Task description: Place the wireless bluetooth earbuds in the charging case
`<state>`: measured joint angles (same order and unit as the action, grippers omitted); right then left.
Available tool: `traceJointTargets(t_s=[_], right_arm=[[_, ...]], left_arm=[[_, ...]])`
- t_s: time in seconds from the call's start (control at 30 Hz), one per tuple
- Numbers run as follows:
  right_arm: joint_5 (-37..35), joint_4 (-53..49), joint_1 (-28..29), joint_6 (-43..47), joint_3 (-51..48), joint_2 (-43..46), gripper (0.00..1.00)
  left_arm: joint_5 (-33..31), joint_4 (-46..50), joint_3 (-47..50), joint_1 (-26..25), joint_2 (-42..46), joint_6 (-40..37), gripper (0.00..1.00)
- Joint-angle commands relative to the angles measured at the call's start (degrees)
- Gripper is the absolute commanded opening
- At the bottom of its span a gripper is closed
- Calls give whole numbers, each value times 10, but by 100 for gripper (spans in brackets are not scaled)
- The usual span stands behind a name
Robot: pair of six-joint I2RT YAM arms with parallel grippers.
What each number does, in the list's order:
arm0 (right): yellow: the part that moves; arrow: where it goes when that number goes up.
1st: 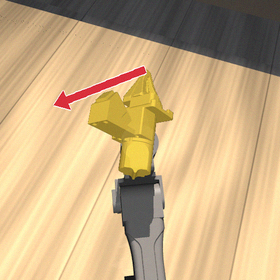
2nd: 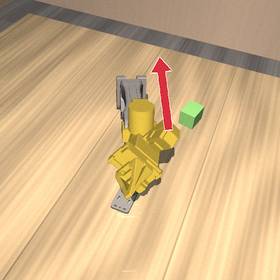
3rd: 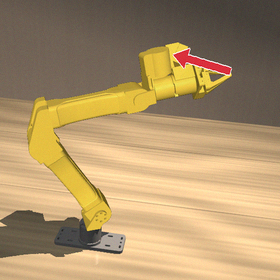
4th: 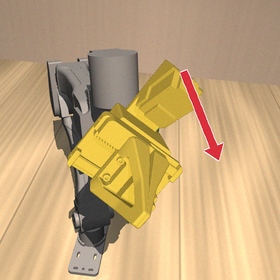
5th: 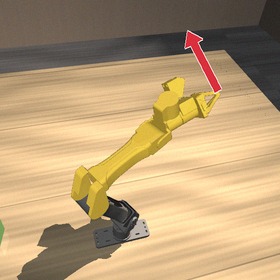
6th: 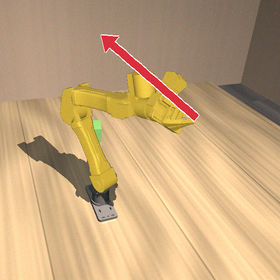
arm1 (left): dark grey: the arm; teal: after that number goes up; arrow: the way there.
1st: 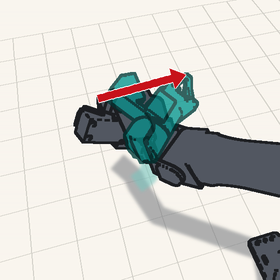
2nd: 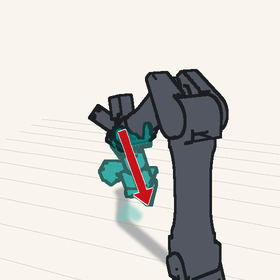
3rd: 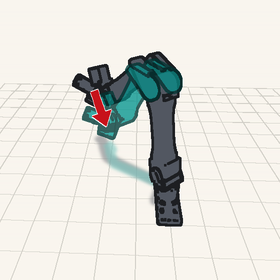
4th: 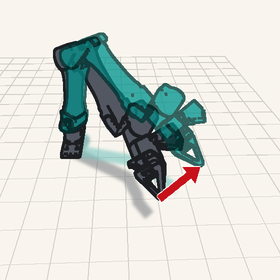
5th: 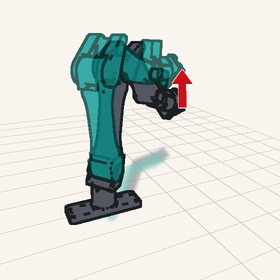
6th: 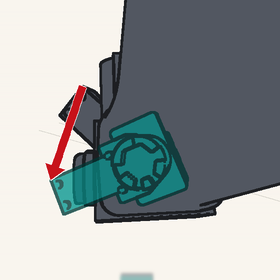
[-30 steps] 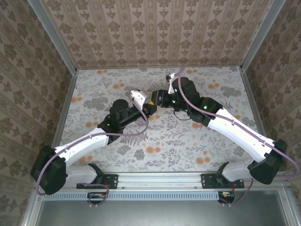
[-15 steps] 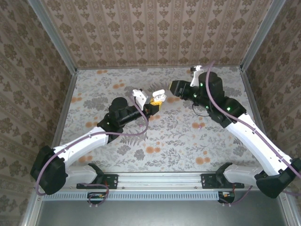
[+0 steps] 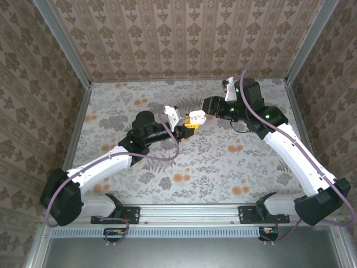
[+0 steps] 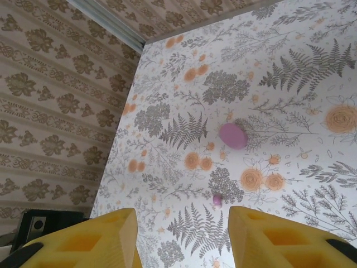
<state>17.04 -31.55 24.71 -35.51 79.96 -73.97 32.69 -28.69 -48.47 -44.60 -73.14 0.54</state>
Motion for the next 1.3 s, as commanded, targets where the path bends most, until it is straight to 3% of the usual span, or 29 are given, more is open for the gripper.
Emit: traceJointTargets(t_s=[0.0,0.23,0.6,0.93,1.27], right_arm=[[19,-4,-5,9,29,-8,49],[24,-4,-6,10,37,-21,51],[74,-110,-7,70,98,-86,50],[112,-129,-8,90,76,-62,49],[89,-107,-8,77,32,-21,48]], left_arm=[[29,5,-21,-3,-6,-17,22],[32,12,-28,-3,-10,-19,22],[22,20,-30,-2,-12,-24,22],[-13,29,-28,1,-10,-20,22],[-21,36,-34,3,-15,-4,23]])
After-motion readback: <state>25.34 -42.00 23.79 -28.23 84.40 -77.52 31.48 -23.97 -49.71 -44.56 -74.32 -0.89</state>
